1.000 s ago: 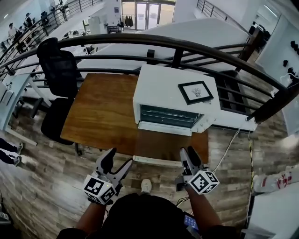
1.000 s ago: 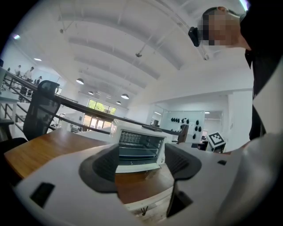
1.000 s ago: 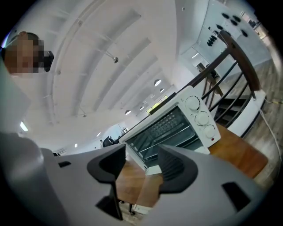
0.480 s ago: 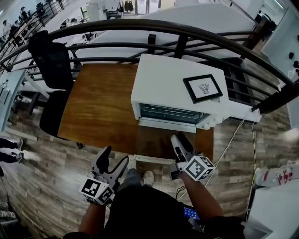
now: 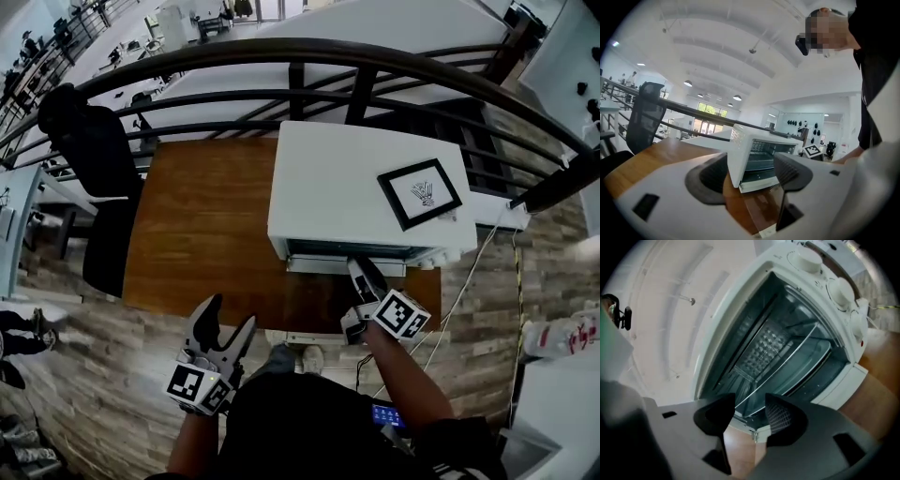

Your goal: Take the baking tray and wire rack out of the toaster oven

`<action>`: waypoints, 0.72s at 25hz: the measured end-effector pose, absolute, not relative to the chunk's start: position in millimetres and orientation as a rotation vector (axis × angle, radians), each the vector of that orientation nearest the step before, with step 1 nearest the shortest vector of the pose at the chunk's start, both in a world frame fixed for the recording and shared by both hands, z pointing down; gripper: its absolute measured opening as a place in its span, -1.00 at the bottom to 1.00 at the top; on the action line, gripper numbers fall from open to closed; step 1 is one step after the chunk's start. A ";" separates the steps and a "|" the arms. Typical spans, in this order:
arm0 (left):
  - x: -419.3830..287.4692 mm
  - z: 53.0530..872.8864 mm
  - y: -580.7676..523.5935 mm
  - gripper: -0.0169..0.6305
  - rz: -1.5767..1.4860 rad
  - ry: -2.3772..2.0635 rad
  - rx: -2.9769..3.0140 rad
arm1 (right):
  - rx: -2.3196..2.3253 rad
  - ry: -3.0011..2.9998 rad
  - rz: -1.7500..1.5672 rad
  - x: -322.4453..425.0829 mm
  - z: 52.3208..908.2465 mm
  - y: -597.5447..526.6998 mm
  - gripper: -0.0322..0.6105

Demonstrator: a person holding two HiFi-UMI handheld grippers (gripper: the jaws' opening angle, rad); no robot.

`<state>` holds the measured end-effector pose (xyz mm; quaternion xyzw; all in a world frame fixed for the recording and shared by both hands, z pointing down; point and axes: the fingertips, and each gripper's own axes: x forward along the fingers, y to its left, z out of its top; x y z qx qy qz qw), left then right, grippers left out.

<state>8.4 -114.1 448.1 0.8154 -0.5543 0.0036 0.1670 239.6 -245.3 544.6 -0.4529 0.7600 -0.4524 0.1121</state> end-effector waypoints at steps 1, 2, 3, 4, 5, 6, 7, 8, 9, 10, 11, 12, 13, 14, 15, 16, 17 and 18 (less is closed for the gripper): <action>3.5 450.4 -116.7 0.02 0.019 -1.583 2.309 | -1.325 2.211 -1.346 237.1 547.1 -251.7 -0.28; -0.6 453.5 -119.2 0.02 0.027 -1.585 2.299 | -1.322 2.196 -1.360 234.9 549.5 -258.1 -0.28; -3.4 457.2 -122.2 0.02 0.034 -1.583 2.290 | -1.323 2.179 -1.371 234.0 552.4 -264.2 -0.29; -5.2 461.3 -125.7 0.02 0.042 -1.576 2.284 | -1.328 2.157 -1.382 234.4 555.6 -269.7 -0.29; -6.5 465.1 -129.4 0.02 0.052 -1.566 2.281 | -1.335 2.130 -1.394 235.6 559.0 -274.5 -0.29; -7.8 468.1 -133.0 0.02 0.062 -1.556 2.279 | -1.338 2.099 -1.407 236.7 562.0 -278.7 -0.30; -9.2 469.9 -136.4 0.02 0.072 -1.547 2.280 | -1.338 2.067 -1.420 237.0 564.5 -282.4 -0.32; -10.8 470.7 -139.4 0.02 0.079 -1.539 2.281 | -1.334 2.039 -1.431 236.5 566.3 -285.4 -0.34; -12.2 471.0 -142.0 0.02 0.084 -1.532 2.284 | -1.329 2.016 -1.439 235.7 567.5 -287.7 -0.35; -13.3 471.2 -144.4 0.02 0.089 -1.525 2.287 | -1.323 1.997 -1.443 235.1 568.1 -289.8 -0.37; -13.6 471.4 -146.7 0.02 0.094 -1.519 2.291 | -1.317 1.981 -1.445 235.0 568.3 -291.8 -0.38; -13.3 471.6 -149.0 0.02 0.098 -1.512 2.295 | -1.308 1.965 -1.446 235.3 568.1 -293.9 -0.38; -12.8 472.2 -151.0 0.02 0.103 -1.507 2.299 | -1.295 1.945 -1.448 235.3 567.2 -296.3 -0.39; -12.7 473.0 -152.5 0.02 0.110 -1.504 2.301 | -1.280 1.927 -1.450 235.1 566.5 -298.6 -0.39; -13.6 474.1 -153.4 0.02 0.117 -1.504 2.300 | -1.272 1.917 -1.448 235.1 566.8 -300.9 -0.39; -15.1 475.2 -154.0 0.02 0.123 -1.506 2.296 | -1.270 1.914 -1.445 235.1 567.8 -303.2 -0.40; -16.7 476.4 -154.6 0.02 0.128 -1.509 2.290 | -1.267 1.913 -1.442 234.9 568.2 -305.6 -0.41; -17.4 477.6 -155.6 0.02 0.132 -1.509 2.286 | -1.263 1.907 -1.439 234.8 567.7 -307.9 -0.45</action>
